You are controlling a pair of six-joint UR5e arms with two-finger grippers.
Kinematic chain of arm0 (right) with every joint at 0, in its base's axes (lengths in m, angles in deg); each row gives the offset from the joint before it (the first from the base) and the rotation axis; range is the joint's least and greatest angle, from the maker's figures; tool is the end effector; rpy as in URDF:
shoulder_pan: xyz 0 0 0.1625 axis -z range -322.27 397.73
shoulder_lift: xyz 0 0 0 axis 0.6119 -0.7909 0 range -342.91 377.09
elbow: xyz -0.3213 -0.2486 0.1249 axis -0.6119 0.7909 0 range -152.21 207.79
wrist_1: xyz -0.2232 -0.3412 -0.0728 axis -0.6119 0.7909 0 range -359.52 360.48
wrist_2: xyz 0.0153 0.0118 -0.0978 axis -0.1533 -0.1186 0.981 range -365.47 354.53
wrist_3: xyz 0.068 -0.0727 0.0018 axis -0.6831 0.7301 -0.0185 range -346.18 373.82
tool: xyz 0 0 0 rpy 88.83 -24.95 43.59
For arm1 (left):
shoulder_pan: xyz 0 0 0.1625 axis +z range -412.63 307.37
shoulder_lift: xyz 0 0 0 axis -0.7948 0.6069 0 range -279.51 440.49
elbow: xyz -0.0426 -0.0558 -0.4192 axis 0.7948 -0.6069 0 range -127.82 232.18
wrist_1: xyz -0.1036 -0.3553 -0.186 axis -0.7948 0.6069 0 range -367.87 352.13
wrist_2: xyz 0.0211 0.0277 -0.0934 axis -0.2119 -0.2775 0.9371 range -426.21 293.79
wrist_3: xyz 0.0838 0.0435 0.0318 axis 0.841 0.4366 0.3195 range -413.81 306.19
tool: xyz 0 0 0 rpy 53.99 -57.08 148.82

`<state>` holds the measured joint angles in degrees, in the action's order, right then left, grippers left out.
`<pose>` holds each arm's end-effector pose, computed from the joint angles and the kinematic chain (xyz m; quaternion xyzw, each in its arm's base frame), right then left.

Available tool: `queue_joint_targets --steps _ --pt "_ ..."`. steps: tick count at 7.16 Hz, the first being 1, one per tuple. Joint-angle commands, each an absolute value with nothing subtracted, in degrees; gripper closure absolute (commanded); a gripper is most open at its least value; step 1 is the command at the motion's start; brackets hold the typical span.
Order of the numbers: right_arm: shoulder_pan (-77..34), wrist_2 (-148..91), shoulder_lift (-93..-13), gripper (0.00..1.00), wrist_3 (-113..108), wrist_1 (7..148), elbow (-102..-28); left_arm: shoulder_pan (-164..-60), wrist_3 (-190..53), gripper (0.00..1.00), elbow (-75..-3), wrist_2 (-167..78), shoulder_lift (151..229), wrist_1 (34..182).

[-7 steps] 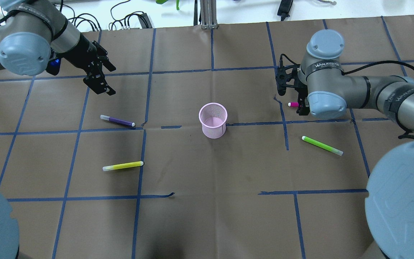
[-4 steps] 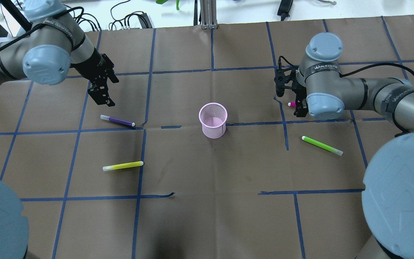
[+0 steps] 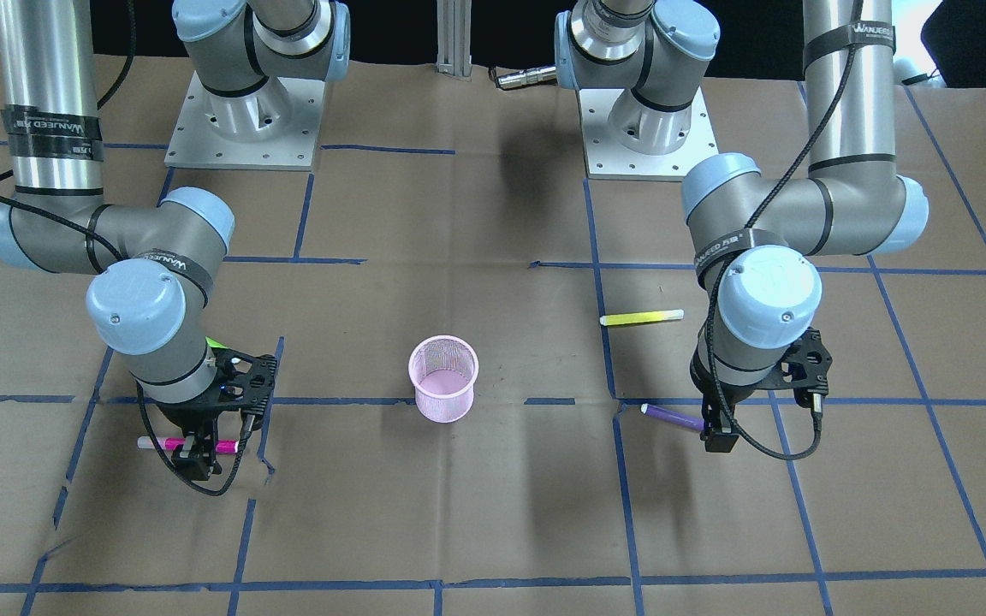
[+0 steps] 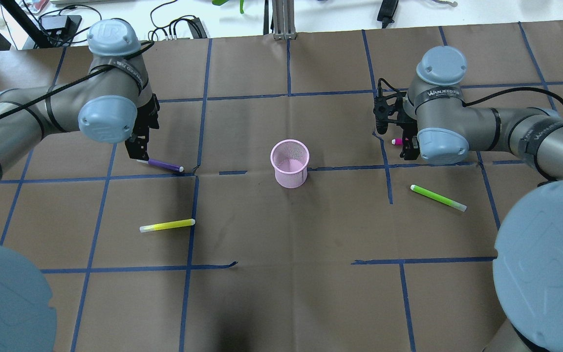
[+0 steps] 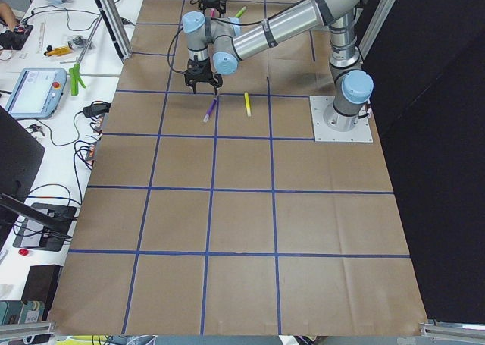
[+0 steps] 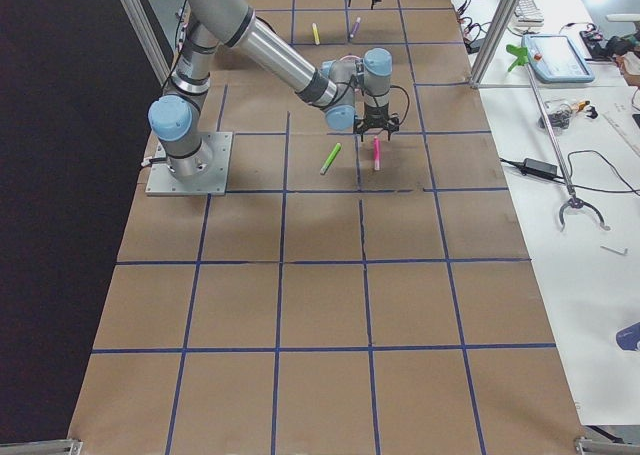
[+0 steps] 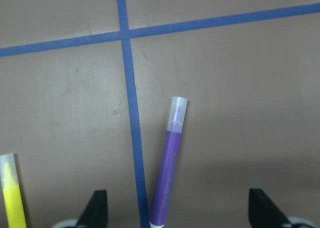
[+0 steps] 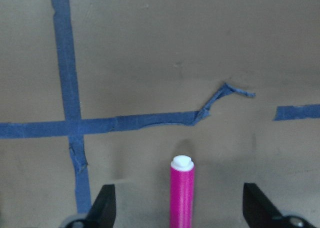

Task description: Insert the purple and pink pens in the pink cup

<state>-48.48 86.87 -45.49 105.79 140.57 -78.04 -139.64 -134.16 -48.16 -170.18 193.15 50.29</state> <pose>0.0898 -0.5995 0.1842 0.6935 -0.7177 0.0249 0.0579 -0.0782 -0.5953 0.2425 -0.6590 0.7422 -0.0681 0.1013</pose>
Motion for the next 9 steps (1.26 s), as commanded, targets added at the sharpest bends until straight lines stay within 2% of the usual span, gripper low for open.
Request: queue_joint_targets --steps 1,3,5,8,9 --pt "-48.41 86.73 -45.22 0.10 107.59 140.49 -78.12 -141.22 -134.06 0.01 -56.50 -175.26 193.25 37.45" --pt "-48.23 86.12 -45.49 0.09 108.83 140.40 -78.47 -143.50 -134.23 0.01 -60.66 -177.46 194.39 29.69" --pt "-47.09 84.79 -45.22 0.10 108.83 140.31 -78.47 -144.48 -133.71 0.01 -60.76 -179.75 199.12 19.61" --pt "-47.09 85.40 -44.70 0.37 108.57 140.49 -77.95 -145.09 -130.28 0.01 -60.76 -183.54 200.11 17.97" --pt "-47.09 85.41 -44.61 0.42 108.48 140.49 -77.77 -145.18 -130.28 0.01 -60.76 -182.06 200.46 18.32"
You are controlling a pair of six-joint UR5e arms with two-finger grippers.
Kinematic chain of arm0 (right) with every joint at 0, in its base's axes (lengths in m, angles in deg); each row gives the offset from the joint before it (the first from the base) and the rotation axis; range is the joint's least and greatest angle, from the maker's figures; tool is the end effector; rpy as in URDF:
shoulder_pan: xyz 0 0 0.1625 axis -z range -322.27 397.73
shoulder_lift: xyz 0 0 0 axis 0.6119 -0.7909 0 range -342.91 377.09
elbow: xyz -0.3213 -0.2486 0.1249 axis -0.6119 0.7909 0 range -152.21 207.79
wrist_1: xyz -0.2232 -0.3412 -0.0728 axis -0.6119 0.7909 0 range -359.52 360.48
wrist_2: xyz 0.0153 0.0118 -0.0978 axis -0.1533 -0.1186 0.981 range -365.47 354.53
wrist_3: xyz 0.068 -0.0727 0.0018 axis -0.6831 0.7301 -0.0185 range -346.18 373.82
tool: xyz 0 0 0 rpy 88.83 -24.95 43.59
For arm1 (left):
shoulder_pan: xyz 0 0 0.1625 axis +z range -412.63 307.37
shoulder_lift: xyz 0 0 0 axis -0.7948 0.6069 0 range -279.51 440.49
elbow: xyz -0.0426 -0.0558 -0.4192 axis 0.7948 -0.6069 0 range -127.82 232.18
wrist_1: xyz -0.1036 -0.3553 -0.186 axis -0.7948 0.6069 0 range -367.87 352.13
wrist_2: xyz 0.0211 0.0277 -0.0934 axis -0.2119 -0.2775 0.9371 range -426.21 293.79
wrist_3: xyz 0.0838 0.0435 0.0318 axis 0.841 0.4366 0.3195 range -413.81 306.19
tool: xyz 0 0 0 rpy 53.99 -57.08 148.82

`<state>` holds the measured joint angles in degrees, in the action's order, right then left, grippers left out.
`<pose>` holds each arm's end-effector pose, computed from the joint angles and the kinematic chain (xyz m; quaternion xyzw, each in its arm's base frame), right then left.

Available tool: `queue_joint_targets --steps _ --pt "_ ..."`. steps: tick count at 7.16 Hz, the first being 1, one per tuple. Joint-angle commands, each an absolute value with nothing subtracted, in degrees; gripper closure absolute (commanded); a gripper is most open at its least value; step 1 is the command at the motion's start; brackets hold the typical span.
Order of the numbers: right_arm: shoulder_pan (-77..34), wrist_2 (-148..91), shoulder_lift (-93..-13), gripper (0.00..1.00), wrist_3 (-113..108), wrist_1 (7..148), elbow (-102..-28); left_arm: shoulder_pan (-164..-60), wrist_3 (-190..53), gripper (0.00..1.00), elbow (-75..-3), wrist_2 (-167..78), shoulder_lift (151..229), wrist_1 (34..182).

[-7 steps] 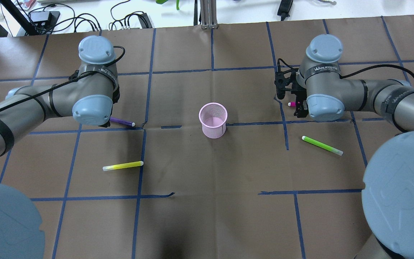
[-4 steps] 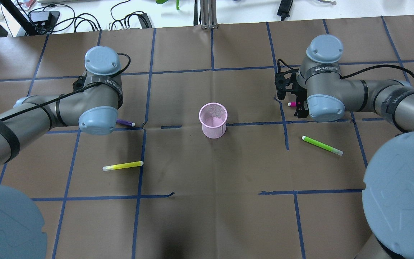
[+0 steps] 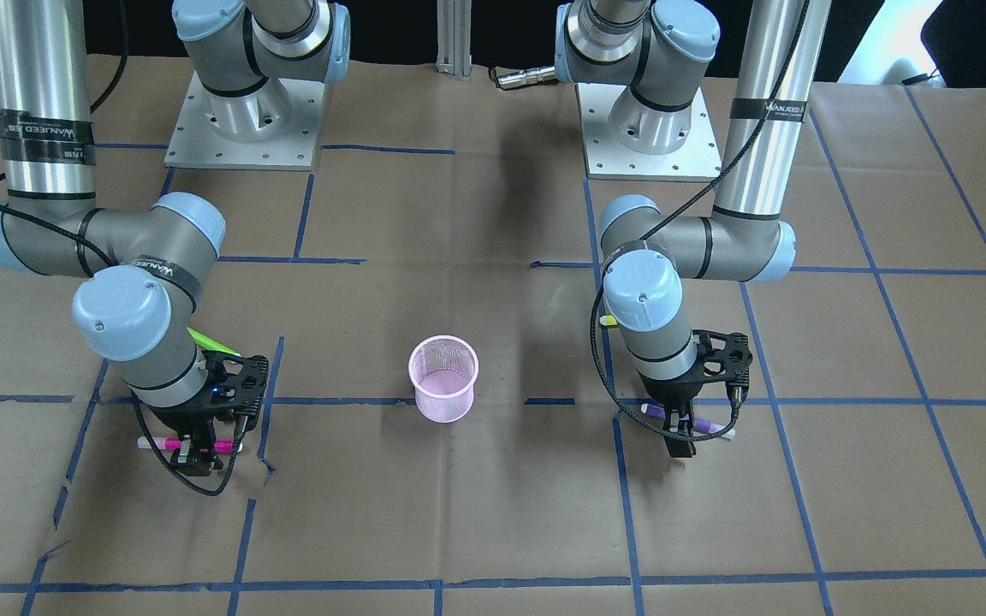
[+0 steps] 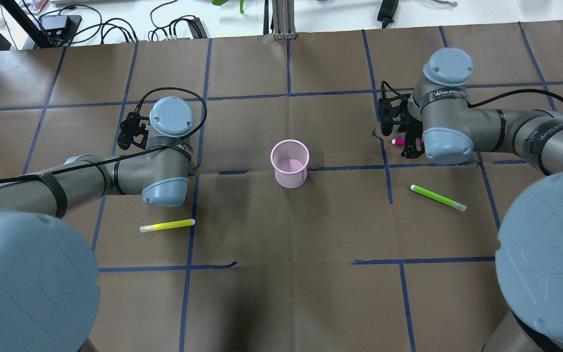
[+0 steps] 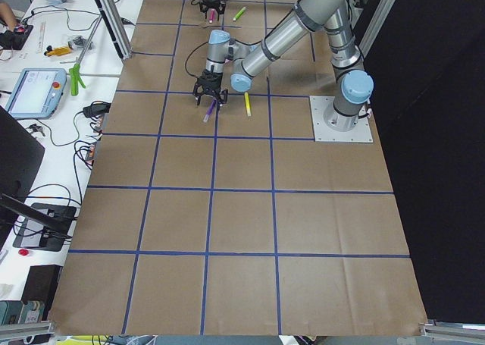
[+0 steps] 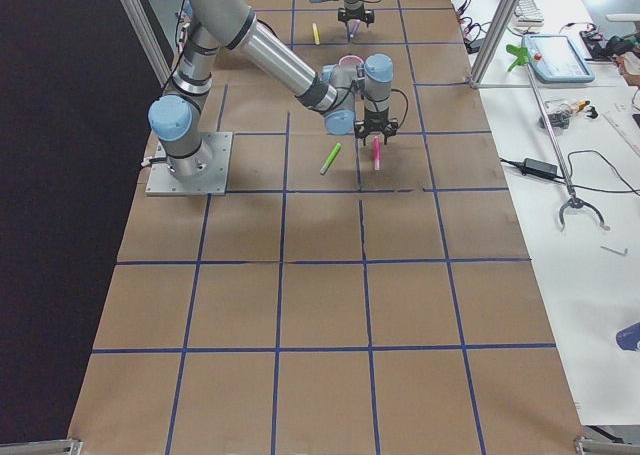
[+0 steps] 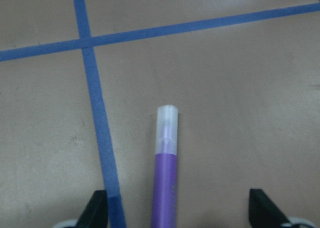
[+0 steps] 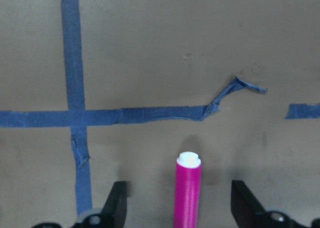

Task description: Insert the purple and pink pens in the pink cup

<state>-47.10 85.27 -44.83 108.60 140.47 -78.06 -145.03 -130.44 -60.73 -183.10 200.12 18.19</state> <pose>0.0781 -0.6017 0.1770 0.7034 -0.7088 0.0291 0.0447 -0.1117 -0.5598 0.1533 -0.6024 0.7578 -0.2217 0.1171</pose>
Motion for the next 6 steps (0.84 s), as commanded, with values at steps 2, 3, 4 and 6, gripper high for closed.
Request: queue_joint_targets --steps 2,3,4,6 --pt "-47.09 85.23 -44.70 0.47 107.87 140.40 -77.77 -145.18 -130.45 0.01 -60.76 -179.58 200.11 18.76" --pt "-47.09 85.14 -44.78 0.51 107.78 140.23 -77.68 -145.18 -130.37 0.01 -60.76 -180.37 199.50 18.85" --pt "-47.09 84.97 -44.70 0.53 107.78 140.23 -77.68 -145.18 -130.37 0.02 -60.76 -181.42 199.32 18.85" --pt "-47.09 84.97 -44.70 0.64 107.78 140.05 -77.77 -145.18 -130.28 0.09 -60.76 -183.36 200.02 18.85"
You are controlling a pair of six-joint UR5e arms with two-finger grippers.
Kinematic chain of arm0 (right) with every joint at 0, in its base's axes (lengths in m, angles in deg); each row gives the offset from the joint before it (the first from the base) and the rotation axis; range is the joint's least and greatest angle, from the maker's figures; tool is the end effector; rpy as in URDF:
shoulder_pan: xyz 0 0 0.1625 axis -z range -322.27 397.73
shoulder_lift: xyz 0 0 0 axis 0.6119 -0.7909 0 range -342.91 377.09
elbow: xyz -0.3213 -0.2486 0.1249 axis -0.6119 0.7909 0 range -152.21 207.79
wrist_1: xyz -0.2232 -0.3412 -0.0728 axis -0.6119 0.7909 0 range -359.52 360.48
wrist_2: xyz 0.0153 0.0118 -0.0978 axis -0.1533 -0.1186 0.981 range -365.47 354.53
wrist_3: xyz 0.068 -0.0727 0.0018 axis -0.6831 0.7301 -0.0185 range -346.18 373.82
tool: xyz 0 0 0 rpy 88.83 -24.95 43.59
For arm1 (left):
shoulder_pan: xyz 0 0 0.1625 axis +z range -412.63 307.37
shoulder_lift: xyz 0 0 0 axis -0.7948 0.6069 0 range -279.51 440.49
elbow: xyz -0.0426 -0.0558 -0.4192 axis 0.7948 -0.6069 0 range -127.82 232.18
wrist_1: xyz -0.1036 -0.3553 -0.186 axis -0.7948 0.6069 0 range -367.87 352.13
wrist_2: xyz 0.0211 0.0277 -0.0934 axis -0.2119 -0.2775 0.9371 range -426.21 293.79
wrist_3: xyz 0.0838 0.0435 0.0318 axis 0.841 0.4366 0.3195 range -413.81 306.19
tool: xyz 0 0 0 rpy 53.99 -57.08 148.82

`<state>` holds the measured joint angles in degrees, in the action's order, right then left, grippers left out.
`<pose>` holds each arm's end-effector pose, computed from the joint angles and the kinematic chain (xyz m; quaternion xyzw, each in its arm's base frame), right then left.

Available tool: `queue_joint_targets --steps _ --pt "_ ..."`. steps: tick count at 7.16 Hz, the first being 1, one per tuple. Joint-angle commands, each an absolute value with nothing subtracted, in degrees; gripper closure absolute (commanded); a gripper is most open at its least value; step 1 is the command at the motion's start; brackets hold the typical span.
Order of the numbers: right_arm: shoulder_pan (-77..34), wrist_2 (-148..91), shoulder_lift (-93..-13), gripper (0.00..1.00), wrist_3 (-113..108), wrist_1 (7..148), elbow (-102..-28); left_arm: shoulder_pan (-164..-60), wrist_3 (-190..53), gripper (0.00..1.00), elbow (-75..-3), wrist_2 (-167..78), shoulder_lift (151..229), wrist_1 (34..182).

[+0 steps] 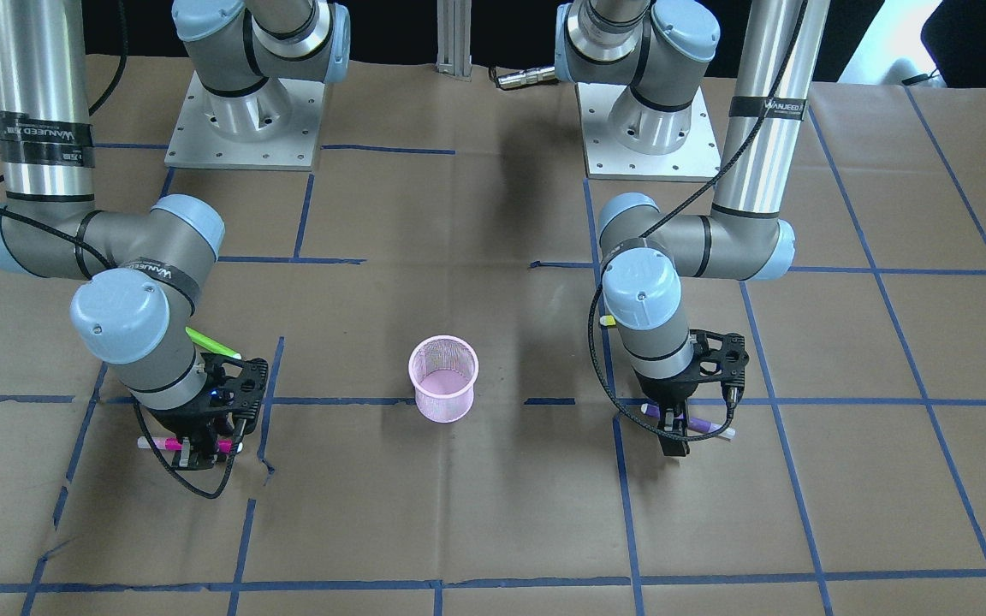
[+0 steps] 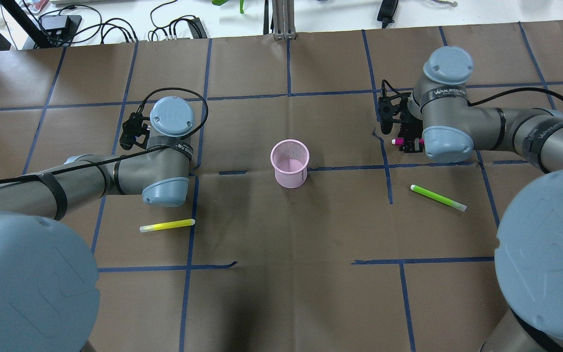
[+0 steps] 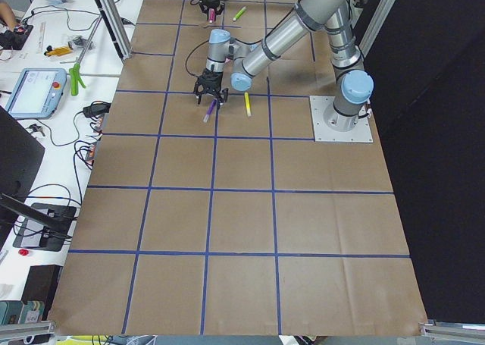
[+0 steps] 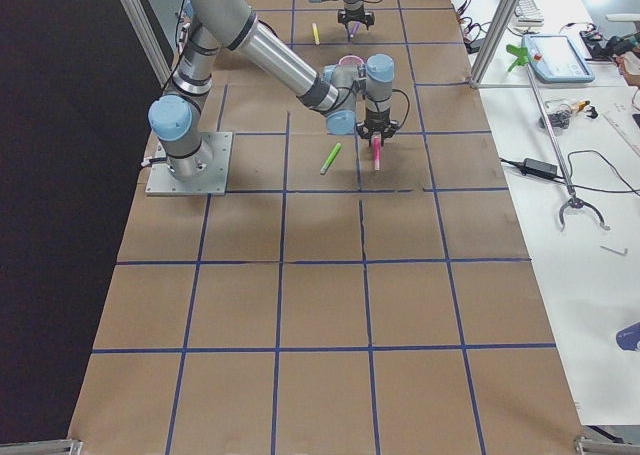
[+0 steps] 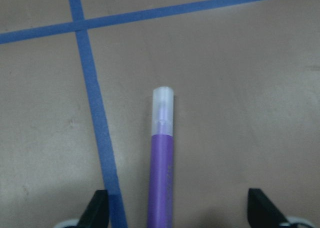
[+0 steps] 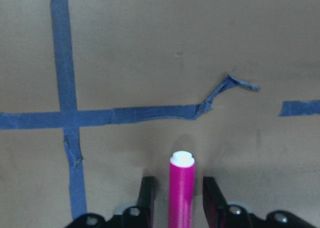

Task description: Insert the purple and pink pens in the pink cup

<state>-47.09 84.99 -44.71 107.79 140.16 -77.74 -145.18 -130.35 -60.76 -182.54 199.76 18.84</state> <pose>0.0784 -0.6033 0.1773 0.6984 -0.7138 0.0306 0.0421 -0.1140 -0.5586 0.1549 -0.6008 0.7608 -0.2168 0.1150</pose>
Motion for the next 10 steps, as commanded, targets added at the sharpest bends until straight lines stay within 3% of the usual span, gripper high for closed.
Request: queue_joint_targets --steps 1,2,3,5,8,10 --pt "-47.09 85.05 -45.05 0.80 107.78 140.05 -77.77 -145.18 -130.28 0.10 -60.84 -183.36 200.28 18.85" --pt "-47.09 84.97 -45.14 0.87 107.78 140.05 -77.86 -145.18 -130.28 0.29 -60.85 -183.02 200.20 18.94" --pt "-47.09 84.97 -45.31 0.89 107.78 140.05 -77.86 -145.18 -130.28 0.42 -60.93 -182.93 200.02 18.94" --pt "-47.09 84.88 -45.14 0.91 107.86 140.05 -78.21 -145.70 -130.28 0.54 -60.93 -182.84 199.93 19.02" --pt "-46.82 81.74 -47.58 0.93 107.60 139.62 -76.55 -146.59 -130.37 0.81 -60.93 -182.84 199.23 19.90" --pt "-47.52 69.92 -54.06 0.93 98.45 138.12 -77.24 -146.59 -130.37 0.85 -60.93 -182.75 198.79 20.95"
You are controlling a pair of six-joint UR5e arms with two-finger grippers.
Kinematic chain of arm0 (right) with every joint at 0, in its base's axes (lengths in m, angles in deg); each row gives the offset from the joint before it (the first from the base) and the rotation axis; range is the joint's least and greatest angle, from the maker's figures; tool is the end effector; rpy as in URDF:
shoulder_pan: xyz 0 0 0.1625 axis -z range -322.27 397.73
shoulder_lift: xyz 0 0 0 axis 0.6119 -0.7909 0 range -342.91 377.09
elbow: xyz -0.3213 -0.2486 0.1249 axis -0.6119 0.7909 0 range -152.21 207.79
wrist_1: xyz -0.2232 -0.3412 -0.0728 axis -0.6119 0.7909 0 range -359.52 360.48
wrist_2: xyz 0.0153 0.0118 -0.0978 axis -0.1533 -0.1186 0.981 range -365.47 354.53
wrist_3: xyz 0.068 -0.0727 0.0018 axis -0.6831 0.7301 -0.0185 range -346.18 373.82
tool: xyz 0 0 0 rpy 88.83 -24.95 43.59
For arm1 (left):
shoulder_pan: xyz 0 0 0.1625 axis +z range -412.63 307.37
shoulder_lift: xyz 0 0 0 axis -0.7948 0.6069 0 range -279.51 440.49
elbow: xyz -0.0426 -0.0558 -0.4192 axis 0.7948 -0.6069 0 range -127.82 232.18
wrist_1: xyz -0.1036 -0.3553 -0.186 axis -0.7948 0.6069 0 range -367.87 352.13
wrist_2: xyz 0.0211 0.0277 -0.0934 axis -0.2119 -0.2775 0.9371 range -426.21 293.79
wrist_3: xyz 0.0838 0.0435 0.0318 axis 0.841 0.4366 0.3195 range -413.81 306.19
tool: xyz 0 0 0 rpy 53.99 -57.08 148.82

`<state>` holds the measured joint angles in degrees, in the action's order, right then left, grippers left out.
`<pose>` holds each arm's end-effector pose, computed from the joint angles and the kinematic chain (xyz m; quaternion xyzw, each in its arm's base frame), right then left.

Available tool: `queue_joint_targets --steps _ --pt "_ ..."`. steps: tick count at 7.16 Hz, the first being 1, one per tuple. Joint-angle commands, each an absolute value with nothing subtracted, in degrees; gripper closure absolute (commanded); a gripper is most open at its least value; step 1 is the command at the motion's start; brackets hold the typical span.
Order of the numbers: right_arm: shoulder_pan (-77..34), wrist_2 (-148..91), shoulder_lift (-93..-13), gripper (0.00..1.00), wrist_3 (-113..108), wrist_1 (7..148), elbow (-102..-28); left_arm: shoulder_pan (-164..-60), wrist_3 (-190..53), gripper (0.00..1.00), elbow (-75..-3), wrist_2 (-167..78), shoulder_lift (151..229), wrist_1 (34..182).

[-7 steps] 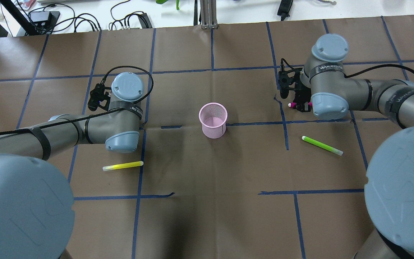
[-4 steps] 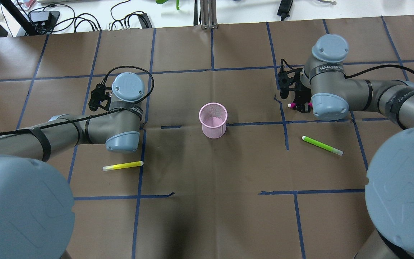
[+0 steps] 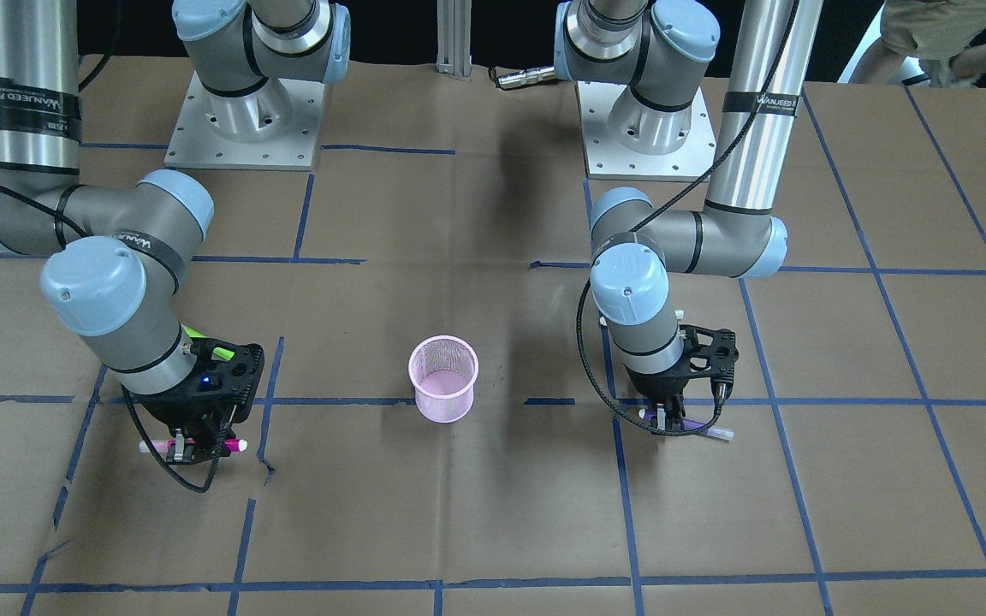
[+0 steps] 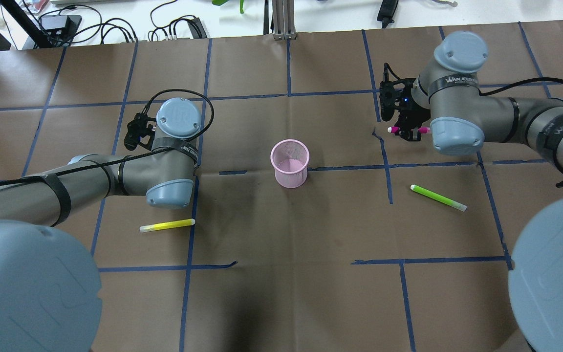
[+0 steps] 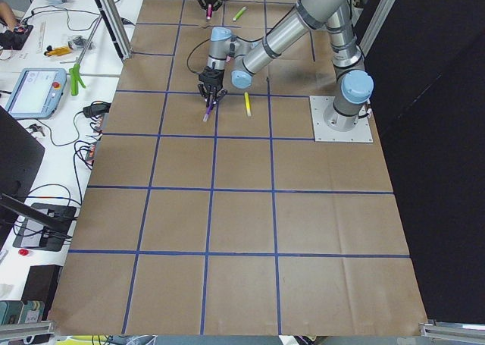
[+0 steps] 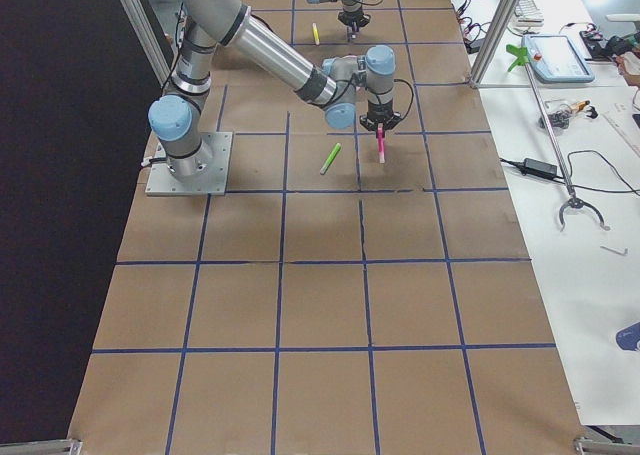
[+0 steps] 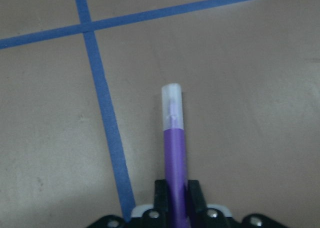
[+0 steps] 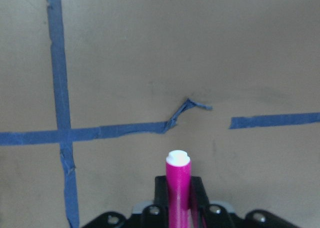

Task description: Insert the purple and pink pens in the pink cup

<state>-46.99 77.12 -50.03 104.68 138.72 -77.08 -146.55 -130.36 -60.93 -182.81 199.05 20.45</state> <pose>0.0911 -0.6023 0.2351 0.6793 -0.7253 0.1089 0.0249 -0.1267 -0.5527 0.1578 -0.5904 0.7693 -0.2128 0.1202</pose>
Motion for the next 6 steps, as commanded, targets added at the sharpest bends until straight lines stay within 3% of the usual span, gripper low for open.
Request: queue_joint_targets --steps 1,3,6 --pt "-48.92 64.02 -56.89 0.93 94.81 138.12 -77.42 -146.59 -130.37 0.94 -60.93 -182.66 198.35 21.57" --pt "-51.90 57.21 -61.29 0.94 82.27 139.69 -77.16 -146.50 -130.37 0.98 -60.85 -182.66 197.65 22.27" --pt "-57.96 51.31 -61.05 0.94 63.98 157.90 -77.50 -143.88 -127.66 0.99 -60.58 -182.49 192.14 27.24"
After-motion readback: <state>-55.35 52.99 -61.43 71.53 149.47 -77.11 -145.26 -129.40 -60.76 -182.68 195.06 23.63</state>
